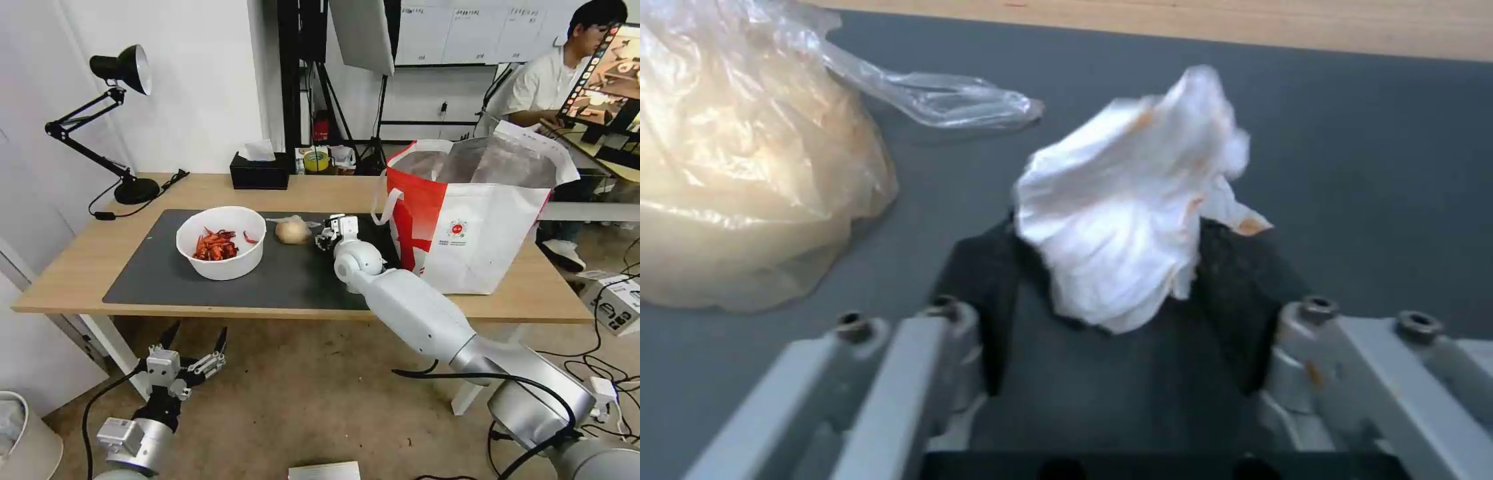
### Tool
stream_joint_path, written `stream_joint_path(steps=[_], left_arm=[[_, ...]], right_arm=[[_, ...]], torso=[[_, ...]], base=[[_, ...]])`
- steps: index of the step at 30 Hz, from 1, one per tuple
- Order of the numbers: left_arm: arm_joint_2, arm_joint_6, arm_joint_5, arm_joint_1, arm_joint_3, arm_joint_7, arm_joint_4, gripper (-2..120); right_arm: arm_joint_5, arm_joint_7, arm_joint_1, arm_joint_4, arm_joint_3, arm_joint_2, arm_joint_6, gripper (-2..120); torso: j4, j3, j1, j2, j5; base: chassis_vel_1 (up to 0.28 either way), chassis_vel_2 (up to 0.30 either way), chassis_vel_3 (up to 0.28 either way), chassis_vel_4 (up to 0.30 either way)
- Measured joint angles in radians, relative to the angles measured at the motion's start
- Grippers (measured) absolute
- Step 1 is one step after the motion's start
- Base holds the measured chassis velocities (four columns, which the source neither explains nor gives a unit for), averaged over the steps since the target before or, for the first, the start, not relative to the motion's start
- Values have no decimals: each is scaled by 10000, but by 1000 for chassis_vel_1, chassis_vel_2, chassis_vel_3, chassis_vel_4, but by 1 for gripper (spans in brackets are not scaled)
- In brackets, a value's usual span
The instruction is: Pick up the trash from the table and place it into the takeout bag.
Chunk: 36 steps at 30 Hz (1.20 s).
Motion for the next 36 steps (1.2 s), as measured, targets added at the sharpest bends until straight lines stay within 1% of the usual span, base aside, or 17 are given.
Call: stream_joint_path(steps=[1,2,4,6,9,11,13,16,20,23,24,26,28,29,31,35,36], left_arm=[[0,0,0,0,0,0,0,100],[0,-3,0,0,14,0,0,100],[1,-4,0,1,20,0,0,100],[15,-5,0,3,22,-1,-15,100],[20,-7,0,15,25,-1,-34,100],[17,-15,7,32,41,-2,-42,100],[9,-23,14,35,54,-1,-46,100],[-10,-45,37,41,74,-2,-52,100],[-18,-80,52,56,84,-4,-95,100],[-27,-85,56,68,84,-15,-183,100],[-27,-85,56,68,84,-15,-183,100],[-43,-85,67,115,85,-17,-261,100],[-47,-85,73,131,85,-17,-282,100],[-70,-85,92,194,84,-17,-351,100],[-76,-85,101,219,80,-17,-369,100],[-95,-104,161,314,34,-19,-371,100],[-95,-104,161,314,34,-19,-371,100]], right_arm=[[0,0,0,0,0,0,0,43],[5,6,-31,33,5,-38,16,36],[5,3,-49,58,7,-74,31,33],[4,-35,-77,119,7,-151,67,22],[6,-74,-85,184,6,-216,91,17],[9,-151,-86,266,-9,-323,113,3],[9,-203,-86,311,-14,-380,151,0],[-9,-275,-107,429,-32,-463,245,0],[-95,-472,-232,1027,-65,-714,398,0],[-141,-666,-424,2242,-170,-1187,505,0],[-141,-666,-424,2242,-170,-1187,505,0],[-248,-690,-637,3215,-148,-1517,532,0],[-267,-693,-684,3388,-126,-1580,534,0],[-459,-689,-911,4179,67,-1885,583,0],[-635,-693,-1016,4549,179,-2072,679,0],[-1088,-913,-1446,6364,703,-3125,1007,0],[-1088,-913,-1446,6364,703,-3125,1007,0]], torso=[[0,0,0,0,0],[0,0,0,0,0],[0,0,0,0,0],[-1,0,0,0,0],[-1,0,0,0,0],[0,1,0,-1,0],[-1,1,0,-1,0],[-1,1,0,-1,0],[1,1,0,-1,0],[0,1,0,0,0],[0,1,0,0,0],[0,1,0,-1,1],[0,1,0,-1,1],[1,1,0,0,1],[1,0,0,0,1],[1,1,0,-1,2],[1,1,0,-1,2]], base=[[0,0,0,0],[0,0,0,0],[0,0,0,0],[0,0,0,0],[0,0,0,0],[0,0,0,0],[0,0,0,0],[0,0,0,0],[0,0,0,0],[0,0,0,0],[0,0,0,0],[0,0,0,0],[0,0,0,0],[0,0,0,0],[0,0,0,0],[0,0,0,0],[0,0,0,0]])
